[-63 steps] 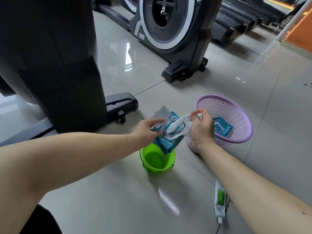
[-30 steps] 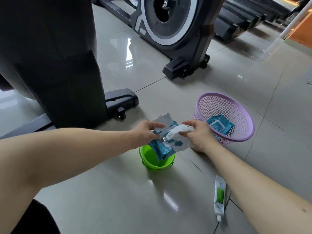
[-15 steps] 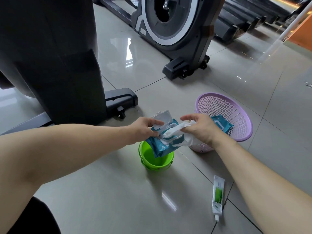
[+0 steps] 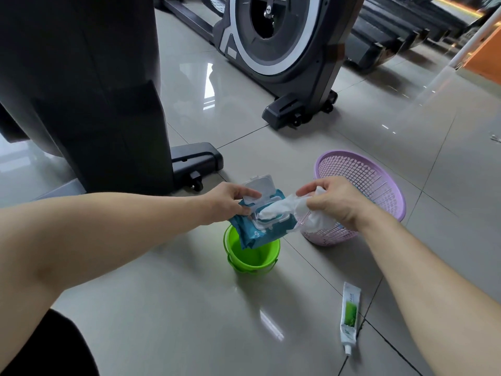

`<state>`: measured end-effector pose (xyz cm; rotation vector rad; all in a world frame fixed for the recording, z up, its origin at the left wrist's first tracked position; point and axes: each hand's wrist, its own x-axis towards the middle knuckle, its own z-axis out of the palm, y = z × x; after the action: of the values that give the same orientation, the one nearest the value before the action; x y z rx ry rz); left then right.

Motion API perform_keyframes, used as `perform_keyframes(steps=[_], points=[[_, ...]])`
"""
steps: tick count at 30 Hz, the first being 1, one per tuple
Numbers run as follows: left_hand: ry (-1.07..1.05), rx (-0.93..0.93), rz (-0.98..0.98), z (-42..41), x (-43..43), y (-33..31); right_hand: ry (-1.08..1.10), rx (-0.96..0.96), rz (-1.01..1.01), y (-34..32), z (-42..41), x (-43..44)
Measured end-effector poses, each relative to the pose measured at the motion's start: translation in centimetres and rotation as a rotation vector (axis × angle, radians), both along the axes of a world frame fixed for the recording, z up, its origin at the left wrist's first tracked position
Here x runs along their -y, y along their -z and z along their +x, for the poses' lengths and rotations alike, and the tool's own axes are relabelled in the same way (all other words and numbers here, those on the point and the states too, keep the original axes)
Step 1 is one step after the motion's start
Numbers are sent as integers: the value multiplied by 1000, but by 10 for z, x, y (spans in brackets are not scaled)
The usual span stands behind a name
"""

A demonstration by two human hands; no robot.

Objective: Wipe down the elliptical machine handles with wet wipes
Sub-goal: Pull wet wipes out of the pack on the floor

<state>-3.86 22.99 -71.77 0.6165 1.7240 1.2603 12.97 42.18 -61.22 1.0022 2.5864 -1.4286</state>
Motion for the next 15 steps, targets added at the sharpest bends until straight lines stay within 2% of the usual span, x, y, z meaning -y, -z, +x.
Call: perform_keyframes(steps=[6,15], points=[[3,13,-13,2,2,4,71,-232,-187,-9,-6,9],[-41,14,-15,-2,11,-3,63,-451,-473,-35,-12,8]])
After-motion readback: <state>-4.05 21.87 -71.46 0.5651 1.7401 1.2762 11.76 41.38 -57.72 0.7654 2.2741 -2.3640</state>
